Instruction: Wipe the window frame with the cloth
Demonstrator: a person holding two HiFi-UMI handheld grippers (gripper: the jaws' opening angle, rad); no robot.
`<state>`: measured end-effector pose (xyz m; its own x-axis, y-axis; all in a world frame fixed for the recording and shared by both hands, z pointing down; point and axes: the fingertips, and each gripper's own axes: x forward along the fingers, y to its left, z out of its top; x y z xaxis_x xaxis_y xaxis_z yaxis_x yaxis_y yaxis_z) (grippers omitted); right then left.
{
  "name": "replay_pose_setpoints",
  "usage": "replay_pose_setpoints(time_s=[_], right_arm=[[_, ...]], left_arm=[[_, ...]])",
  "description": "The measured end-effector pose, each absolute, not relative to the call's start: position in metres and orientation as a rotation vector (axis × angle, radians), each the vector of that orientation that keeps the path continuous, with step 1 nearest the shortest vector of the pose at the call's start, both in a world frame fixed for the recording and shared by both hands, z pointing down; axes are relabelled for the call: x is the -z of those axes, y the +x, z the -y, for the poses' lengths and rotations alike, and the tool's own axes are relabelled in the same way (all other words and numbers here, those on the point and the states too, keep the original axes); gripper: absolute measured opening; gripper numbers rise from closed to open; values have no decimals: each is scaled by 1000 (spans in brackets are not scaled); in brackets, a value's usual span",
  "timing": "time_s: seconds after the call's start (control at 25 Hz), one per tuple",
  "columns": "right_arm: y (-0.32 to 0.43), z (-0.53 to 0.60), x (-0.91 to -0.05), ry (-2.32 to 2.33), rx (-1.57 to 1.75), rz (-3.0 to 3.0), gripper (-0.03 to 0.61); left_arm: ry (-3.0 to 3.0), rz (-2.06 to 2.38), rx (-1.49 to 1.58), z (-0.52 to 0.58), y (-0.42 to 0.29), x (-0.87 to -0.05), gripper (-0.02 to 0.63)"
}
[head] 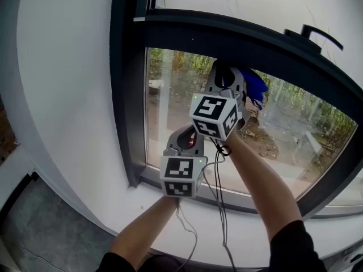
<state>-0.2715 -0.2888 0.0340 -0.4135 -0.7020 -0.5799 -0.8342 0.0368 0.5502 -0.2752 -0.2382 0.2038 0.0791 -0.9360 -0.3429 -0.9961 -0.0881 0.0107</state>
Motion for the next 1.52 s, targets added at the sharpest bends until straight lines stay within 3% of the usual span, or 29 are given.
replay_pose_setpoints(time_s=[0.76,1.52], right_arm=[[-374,280,-39,-1500,-1534,-2220,18],[-457,272,-52,-1359,-1888,-2262,18]], left_arm=[[-2000,-2129,-357,223,-359,-225,5],[-1966,-2159,-282,216,-379,-242,5]])
